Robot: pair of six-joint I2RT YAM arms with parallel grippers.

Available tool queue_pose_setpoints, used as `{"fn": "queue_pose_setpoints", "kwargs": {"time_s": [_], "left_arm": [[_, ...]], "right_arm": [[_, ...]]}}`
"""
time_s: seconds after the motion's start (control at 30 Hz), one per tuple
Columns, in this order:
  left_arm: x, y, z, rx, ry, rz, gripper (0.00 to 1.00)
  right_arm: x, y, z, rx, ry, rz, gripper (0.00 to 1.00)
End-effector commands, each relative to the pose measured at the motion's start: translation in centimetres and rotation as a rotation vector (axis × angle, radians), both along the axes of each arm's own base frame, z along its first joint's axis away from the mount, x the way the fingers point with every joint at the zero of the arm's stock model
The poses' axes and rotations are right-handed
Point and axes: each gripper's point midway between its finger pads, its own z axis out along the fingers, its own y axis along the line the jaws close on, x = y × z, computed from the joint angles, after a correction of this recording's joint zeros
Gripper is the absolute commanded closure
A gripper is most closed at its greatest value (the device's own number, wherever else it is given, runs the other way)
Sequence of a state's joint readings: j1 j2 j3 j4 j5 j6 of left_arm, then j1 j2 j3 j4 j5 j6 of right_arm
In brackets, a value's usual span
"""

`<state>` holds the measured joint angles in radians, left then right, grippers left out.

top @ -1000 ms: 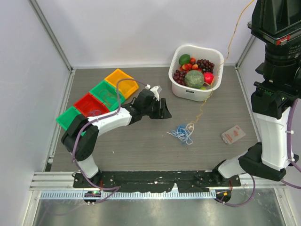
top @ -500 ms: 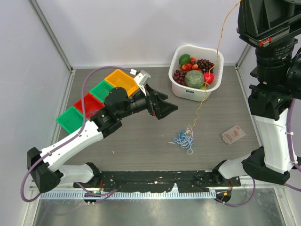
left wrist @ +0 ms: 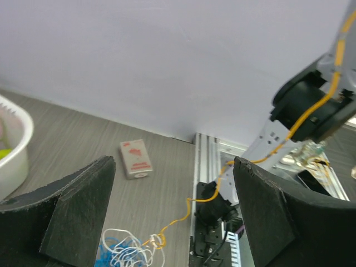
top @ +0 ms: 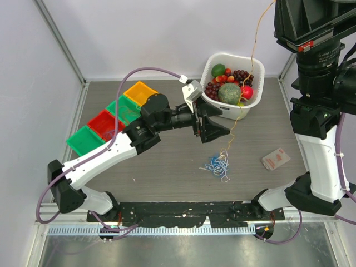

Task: Untangle the cables

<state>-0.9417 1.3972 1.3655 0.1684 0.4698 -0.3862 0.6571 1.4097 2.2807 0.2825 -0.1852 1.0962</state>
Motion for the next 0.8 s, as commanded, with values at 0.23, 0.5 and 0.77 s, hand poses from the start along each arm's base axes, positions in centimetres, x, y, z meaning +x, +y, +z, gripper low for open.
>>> {"fn": "queue_pose_setpoints", "kwargs": {"time_s": [0.23,0.5,0.77], "left_arm": [[-4.1,-0.9,4.5,-0.104,-0.062,-0.211,0.17],[-4.3,1.5,3.7,-0.094,-0.062,-0.111,0.12],[-2.9,-1.8,4.3,-0.113,-0.049,-0.019,0.18]], "right_arm": [[-0.7,-0.8,0.7,0.027,-0.020,-0.007,0.99],[0.0,-0.3,0.2,0.011,-0.004,-0.017,0.99],[0.6,0.1,-0.1,0.016,0.007,0.004,0.99]]}}
